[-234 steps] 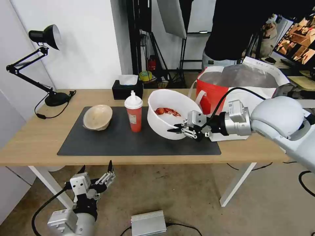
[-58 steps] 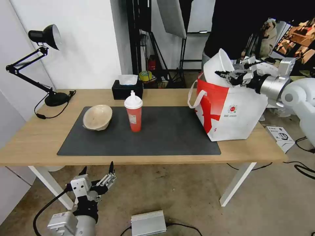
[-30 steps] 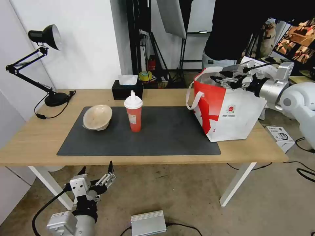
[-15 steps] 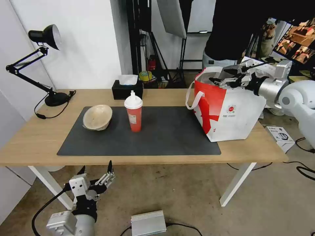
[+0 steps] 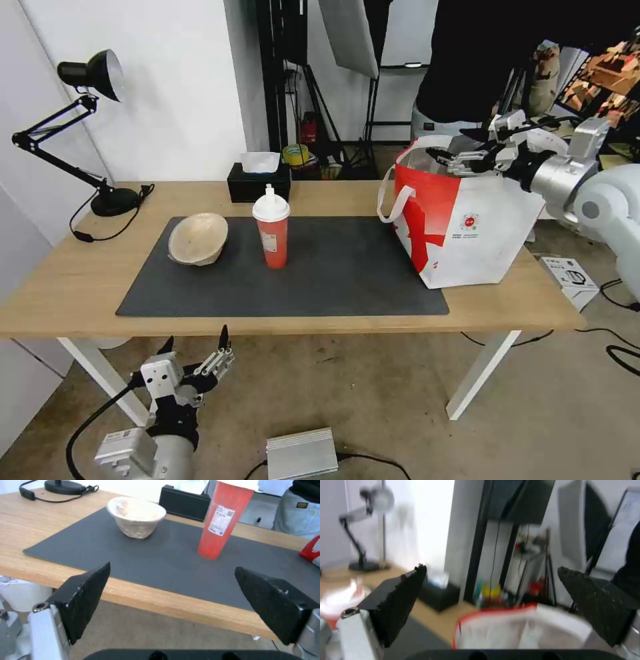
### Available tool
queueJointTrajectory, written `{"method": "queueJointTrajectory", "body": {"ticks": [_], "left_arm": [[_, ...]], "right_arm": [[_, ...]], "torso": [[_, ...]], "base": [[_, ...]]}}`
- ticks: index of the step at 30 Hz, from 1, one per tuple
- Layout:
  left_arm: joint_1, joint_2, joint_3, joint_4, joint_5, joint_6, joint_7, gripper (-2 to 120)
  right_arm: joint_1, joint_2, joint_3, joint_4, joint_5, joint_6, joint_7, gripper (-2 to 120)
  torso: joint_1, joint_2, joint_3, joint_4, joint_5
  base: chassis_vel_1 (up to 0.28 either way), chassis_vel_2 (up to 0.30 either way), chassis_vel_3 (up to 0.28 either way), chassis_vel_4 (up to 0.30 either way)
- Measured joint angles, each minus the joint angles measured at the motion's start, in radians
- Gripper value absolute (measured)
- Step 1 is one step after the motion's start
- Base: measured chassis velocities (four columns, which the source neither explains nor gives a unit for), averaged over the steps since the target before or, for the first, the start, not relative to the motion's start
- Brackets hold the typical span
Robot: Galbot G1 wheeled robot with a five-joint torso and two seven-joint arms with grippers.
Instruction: Pick up the trash from the table and place it into the takeout bag.
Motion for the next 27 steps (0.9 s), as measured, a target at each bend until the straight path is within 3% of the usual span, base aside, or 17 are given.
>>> {"method": "queueJointTrajectory", "body": {"ticks": [10,22,27], "left_arm": [[0.001,-0.003,-0.001,0.0,0.002,0.0,0.0,100],[0.003,-0.013,-0.001,0.0,0.007,-0.001,0.0,100],[0.003,-0.016,0.001,0.0,0.012,-0.003,0.001,100]], "right_arm": [[-0.193,0.004,0.108,0.241,0.027,0.098,0.216,100],[-0.417,0.003,0.19,0.376,-0.046,0.225,0.272,100],[-0.506,0.047,0.223,0.446,-0.103,0.263,0.323,100]], "torso": [[0.0,0.0,0.0,0.0,0.0],[0.0,0.0,0.0,-0.0001,0.0],[0.0,0.0,0.0,0.0001,0.0]], "base": [[0.0,0.0,0.0,0.0],[0.0,0.0,0.0,0.0],[0.0,0.0,0.0,0.0]]}}
